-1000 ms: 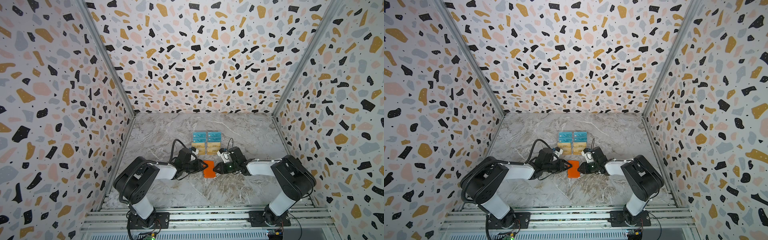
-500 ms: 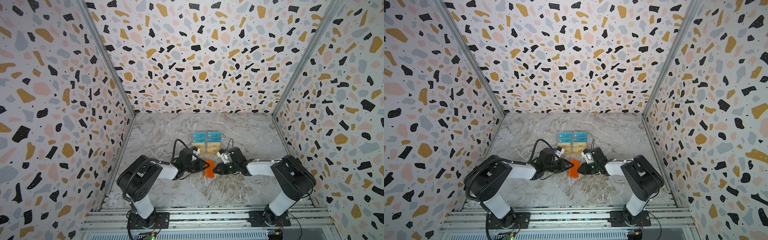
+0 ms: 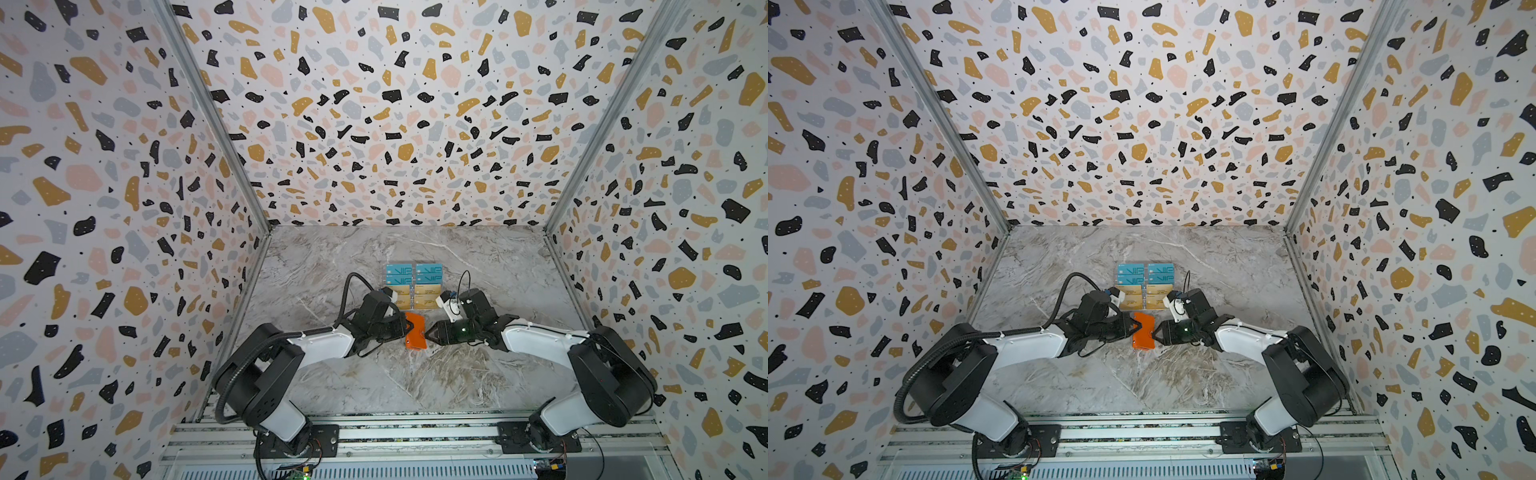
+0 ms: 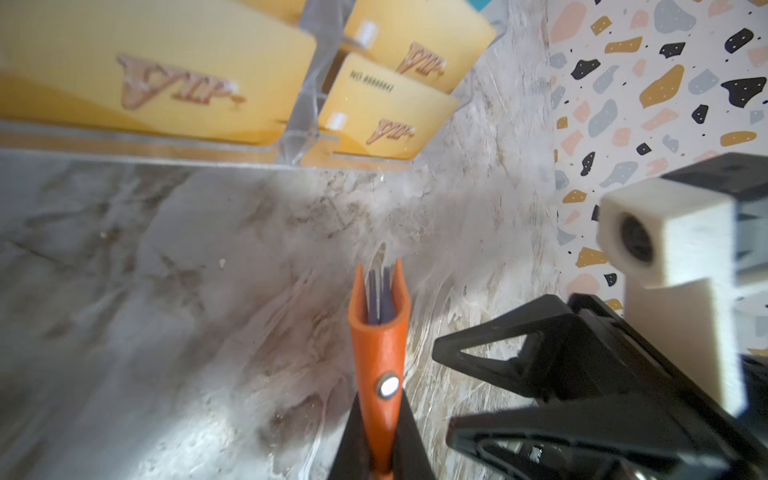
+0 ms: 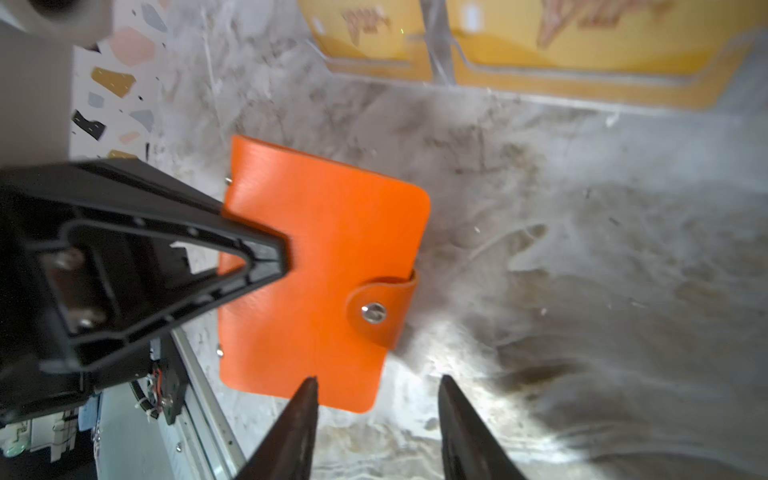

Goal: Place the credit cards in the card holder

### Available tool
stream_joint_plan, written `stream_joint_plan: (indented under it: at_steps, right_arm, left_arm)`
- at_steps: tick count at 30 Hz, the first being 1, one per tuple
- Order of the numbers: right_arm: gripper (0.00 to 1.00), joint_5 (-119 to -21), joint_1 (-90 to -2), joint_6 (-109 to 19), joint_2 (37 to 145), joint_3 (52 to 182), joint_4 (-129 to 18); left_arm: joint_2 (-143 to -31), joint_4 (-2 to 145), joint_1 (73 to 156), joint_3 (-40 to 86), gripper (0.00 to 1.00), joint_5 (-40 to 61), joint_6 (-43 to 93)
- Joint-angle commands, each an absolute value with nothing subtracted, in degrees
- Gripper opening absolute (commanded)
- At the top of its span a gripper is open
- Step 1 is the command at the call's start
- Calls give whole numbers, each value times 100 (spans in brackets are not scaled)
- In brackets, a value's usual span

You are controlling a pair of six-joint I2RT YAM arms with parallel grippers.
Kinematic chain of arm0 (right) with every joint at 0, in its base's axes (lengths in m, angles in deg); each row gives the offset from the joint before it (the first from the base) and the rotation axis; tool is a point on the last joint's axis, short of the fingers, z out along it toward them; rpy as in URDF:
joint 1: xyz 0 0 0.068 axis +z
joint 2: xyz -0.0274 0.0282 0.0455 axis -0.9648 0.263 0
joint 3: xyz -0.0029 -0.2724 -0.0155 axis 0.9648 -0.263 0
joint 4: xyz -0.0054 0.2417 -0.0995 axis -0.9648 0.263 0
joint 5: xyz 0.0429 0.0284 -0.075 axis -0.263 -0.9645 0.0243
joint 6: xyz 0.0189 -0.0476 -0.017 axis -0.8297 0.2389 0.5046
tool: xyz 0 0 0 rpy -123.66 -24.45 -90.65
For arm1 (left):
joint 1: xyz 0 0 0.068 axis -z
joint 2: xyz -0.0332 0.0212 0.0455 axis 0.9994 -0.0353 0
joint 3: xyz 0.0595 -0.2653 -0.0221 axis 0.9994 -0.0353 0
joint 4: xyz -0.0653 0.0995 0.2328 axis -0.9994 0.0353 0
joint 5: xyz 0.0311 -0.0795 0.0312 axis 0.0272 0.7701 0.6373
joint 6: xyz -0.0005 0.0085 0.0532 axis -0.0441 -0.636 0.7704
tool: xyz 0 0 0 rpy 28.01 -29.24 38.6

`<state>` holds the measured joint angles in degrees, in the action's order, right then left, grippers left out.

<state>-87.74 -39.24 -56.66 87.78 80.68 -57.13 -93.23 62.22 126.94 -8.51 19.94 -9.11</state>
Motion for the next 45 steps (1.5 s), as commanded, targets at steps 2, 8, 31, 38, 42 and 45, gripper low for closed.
stream_joint_plan:
  at_steps: [2, 8, 31, 38, 42, 45]
  right_arm:
    - [55, -8128, -3527, -5849, 8413, 8558, -5258]
    - [54, -7435, -3176, -5878, 8827, 8939, -4934]
    - [22, -6430, -2922, -5641, 9415, 8999, -4850]
    - [5, -6204, -2922, -5628, 9302, 8964, -4818]
    - [0, -6153, -2981, -5587, 9226, 8883, -4754]
    - [0, -6234, -3119, -5567, 9097, 8747, -4743]
  left_arm:
    - [-9036, 6826, 12986, -462, 0, 1137, -878]
    - [-9008, 6703, 13230, -250, 0, 1145, -1164]
    - [-8819, 6565, 13329, -246, 0, 1264, -1077]
    - [-8734, 6623, 13337, -308, 0, 1328, -1063]
    - [-8669, 6647, 13332, -364, 0, 1289, -1070]
    - [-8639, 6686, 13333, -402, 0, 1278, -1048]
